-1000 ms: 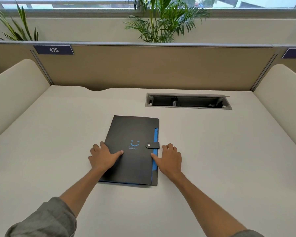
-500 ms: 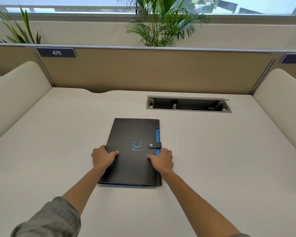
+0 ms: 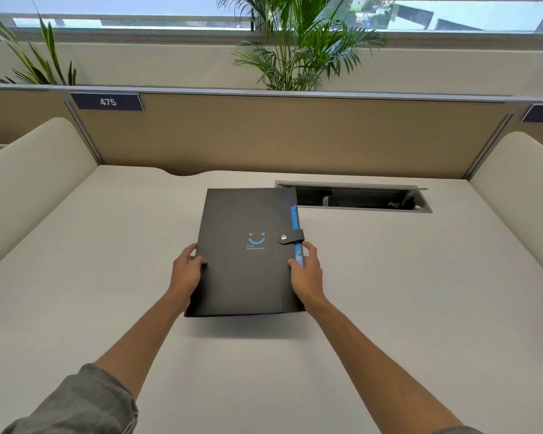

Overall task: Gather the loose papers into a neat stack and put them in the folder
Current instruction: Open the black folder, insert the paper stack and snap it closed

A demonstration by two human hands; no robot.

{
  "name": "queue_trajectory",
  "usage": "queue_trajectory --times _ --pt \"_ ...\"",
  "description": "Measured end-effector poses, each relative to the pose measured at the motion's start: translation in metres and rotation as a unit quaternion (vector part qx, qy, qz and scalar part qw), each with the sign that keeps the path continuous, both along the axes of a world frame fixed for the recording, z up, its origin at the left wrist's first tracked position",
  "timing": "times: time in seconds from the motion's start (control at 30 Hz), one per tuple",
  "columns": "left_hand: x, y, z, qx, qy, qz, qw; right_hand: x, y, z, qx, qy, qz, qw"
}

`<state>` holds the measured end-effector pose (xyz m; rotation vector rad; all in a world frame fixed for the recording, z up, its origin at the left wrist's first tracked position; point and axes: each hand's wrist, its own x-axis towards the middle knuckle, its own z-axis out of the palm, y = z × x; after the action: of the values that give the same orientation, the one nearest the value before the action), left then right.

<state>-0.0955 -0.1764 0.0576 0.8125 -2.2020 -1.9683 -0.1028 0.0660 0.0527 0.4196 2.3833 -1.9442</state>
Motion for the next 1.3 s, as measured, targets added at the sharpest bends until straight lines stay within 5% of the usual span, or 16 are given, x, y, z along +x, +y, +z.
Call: queue_trajectory --times 0.37,0.9,1.0,1.13,1.3 --pt "-0.078 -0.035 0.035 -0.026 0.016 -0.002 1.000 -0.078 -0.039 0.030 0.057 0.020 0.041 0.997" --pt "-0.164 -0.088 -0.016 -0.055 -0.025 -0.051 0.997 -0.176 -0.070 -0.013 0.178 -0.064 0.088 0.978" --pt "-0.172 -0.091 -0.024 -0.123 -0.040 -0.079 0.988 -0.185 -0.074 -0.022 0.216 -0.081 0.106 0.967" --pt "-0.183 -0.087 -0.031 -0.327 -0.084 -0.117 0.934 -0.198 -0.079 -0.028 0.275 -0.093 0.116 0.950" --pt "-0.199 -0.085 -0.041 -0.378 -0.114 -0.127 0.910 -0.213 -0.086 -0.031 0.364 -0.091 0.097 0.922"
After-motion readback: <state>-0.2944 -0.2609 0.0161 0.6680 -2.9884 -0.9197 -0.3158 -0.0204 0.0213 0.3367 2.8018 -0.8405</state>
